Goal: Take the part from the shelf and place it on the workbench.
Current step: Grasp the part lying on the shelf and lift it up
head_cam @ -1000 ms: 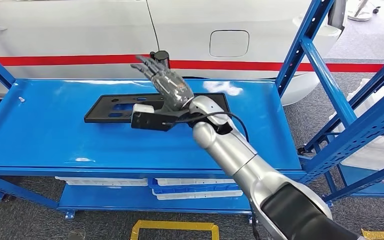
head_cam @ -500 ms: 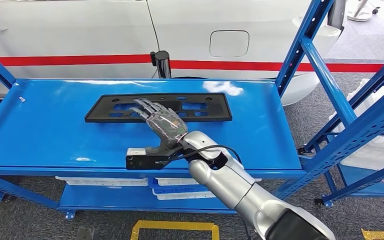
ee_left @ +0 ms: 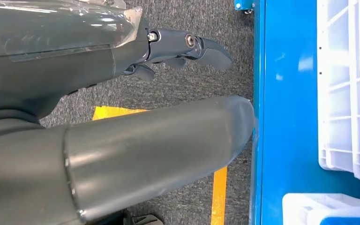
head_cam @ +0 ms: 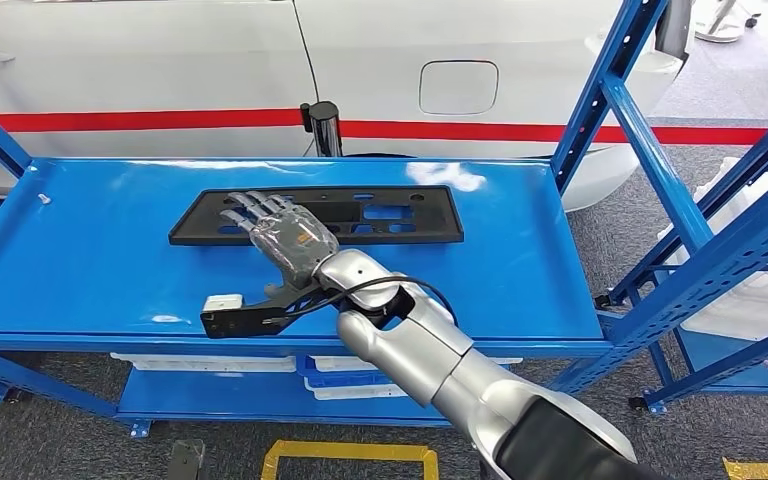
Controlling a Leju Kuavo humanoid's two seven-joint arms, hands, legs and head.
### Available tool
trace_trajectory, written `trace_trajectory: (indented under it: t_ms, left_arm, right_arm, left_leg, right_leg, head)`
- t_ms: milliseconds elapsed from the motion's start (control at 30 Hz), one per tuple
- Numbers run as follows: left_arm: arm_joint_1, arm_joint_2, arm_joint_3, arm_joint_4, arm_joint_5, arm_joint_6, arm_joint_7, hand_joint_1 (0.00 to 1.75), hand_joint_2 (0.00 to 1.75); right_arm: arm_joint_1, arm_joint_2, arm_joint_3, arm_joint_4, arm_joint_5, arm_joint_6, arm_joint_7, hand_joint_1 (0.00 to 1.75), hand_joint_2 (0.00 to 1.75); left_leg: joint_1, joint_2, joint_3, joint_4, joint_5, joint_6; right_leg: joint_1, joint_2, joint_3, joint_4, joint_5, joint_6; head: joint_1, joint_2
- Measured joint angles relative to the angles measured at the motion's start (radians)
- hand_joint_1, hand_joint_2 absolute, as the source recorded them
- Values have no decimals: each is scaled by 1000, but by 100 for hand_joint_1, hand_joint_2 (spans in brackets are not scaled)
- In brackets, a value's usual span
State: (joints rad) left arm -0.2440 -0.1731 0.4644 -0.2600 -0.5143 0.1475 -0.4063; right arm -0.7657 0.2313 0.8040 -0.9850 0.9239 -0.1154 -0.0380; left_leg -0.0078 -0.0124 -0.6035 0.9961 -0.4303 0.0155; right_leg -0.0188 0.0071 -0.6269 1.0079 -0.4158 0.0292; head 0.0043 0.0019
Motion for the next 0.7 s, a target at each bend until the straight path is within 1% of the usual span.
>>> trace_trajectory:
  t_ms: [133,233,400,700]
  left_arm:
    - [-1,-6,0,1,-7,-2,4,0,0]
    - [-1,-7,0,2,-16,-7,15,0,0]
    - [-1,-11,0,3,-20,-10,22,0,0]
    - [-1,-15,0,4,-21,-10,23,0,0]
  right_arm:
    - [-25,64,5,141,19,-56,12,0,175]
    - [-32,89,8,220,9,-69,44,0,175]
    - [-48,107,16,287,-20,-71,94,0,175]
    - [-60,117,25,329,-26,-70,101,0,175]
  left_leg:
    - [0,0,0,0,0,0]
    - [0,0,0,0,0,0]
    - [-1,0,0,0,0,0]
    - [-1,0,0,0,0,0]
  right_leg:
    - [0,0,0,0,0,0]
    - [0,0,0,0,0,0]
    - [0,0,0,0,0,0]
    - [-1,0,0,-1,0,0]
  head:
    - [0,0]
    - [0,0]
    - [0,0]
    - [0,0]
